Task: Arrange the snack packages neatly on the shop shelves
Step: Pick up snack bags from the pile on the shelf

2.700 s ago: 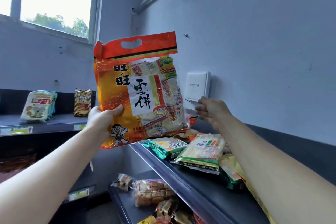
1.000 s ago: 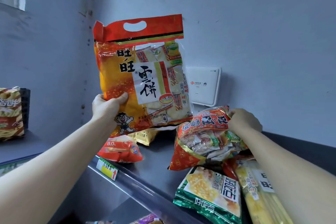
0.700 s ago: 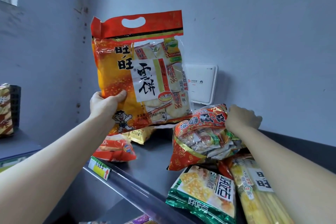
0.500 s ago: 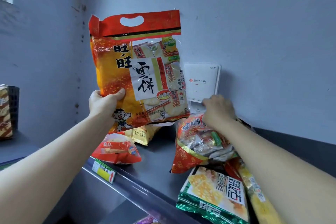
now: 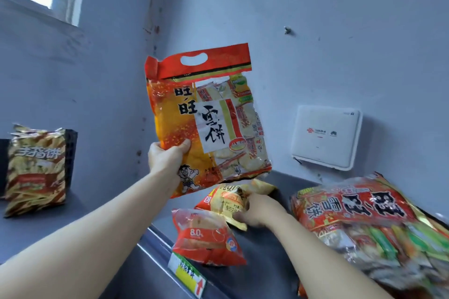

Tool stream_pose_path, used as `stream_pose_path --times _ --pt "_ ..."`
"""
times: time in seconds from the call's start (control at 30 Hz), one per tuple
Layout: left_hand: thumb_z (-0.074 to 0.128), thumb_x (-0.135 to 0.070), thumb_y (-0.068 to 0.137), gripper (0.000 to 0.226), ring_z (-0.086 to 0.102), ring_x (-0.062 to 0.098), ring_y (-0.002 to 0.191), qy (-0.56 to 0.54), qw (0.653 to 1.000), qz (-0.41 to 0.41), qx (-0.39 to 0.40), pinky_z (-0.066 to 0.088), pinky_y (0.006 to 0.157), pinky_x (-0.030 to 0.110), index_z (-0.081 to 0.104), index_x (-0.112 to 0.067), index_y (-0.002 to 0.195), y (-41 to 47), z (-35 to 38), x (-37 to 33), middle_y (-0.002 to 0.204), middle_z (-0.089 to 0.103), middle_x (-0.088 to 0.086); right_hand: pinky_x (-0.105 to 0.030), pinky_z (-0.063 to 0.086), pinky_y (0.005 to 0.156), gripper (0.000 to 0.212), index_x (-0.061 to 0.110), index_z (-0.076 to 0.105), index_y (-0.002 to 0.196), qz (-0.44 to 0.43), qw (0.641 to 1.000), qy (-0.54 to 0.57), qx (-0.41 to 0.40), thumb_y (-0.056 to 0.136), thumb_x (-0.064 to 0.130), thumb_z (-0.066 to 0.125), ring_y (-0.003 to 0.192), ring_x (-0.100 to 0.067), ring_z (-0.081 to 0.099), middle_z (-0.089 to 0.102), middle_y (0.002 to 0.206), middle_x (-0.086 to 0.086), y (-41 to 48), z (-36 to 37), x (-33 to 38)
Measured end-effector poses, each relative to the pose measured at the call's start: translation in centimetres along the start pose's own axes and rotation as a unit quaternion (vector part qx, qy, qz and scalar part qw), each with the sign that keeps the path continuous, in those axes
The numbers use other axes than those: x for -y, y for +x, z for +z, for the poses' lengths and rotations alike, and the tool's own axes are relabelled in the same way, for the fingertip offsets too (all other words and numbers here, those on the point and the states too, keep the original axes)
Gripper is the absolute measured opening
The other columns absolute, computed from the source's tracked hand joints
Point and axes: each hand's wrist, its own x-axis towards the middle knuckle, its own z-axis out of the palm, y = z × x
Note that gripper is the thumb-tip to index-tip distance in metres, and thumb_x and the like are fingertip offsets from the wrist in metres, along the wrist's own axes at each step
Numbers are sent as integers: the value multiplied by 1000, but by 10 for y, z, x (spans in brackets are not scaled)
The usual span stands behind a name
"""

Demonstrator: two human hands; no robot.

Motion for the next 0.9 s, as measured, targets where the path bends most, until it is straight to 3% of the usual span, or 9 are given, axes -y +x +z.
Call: stream_pose_path --times 0.17,0.33,0.4,0.47,0.6,0.7,0.8,0.9 --pt "80 -25 78 50 67 27 80 16 1000 -11 24 53 62 34 49 -12 115 15 16 17 101 66 11 -33 48 78 67 15 57 121 37 999 -9 7 81 68 52 109 -25 60 62 121 -4 19 18 -1" --pt "80 -26 78 48 67 26 80 34 998 -16 46 53 65 36 50 -14 113 28 26 29 99 67 10 -29 48 69 37 14 60 117 59 997 -9 -40 83 25 65 103 -24 62 63 116 -4 31 17 -1" --pt "79 -26 78 45 67 25 79 33 998 -12 53 52 63 35 51 -14 111 32 31 30 97 66 8 -30 51 71 42 18 59 124 54 996 -1 -75 82 20 64 104 -25 61 62 119 -4 31 2 -6" --pt "79 -26 78 43 67 28 83 22 998 -14 56 56 72 42 52 -15 109 37 36 29 98 67 9 -33 49 78 43 15 55 129 37 990 -48 -124 86 13 58 111 -28 59 59 125 -7 24 -20 -13" --pt "79 -24 77 49 69 31 89 -19 996 -41 74 54 85 50 54 -12 117 48 45 23 105 69 10 -33 45 76 32 7 57 119 44 962 -156 -219 88 2 49 111 -30 57 58 119 -11 3 -57 -39" --pt "79 -23 78 52 69 29 87 -29 994 -70 84 55 82 48 54 -10 122 51 52 26 107 69 11 -35 48 76 29 7 62 110 77 945 -177 -265 85 -2 50 107 -33 60 63 113 -13 -13 -77 -59" --pt "78 -23 80 49 68 25 77 -31 990 -100 95 53 65 40 53 -9 119 52 56 33 97 69 9 -34 46 71 27 6 62 106 104 931 -179 -302 85 -4 49 100 -34 62 64 105 -13 -25 -91 -80" --pt "76 -23 81 49 66 26 75 -20 987 -123 103 51 69 43 51 -8 120 55 57 42 91 67 9 -34 44 71 25 6 60 108 147 923 -149 -323 88 -2 48 102 -35 60 64 107 -15 -34 -99 -104"
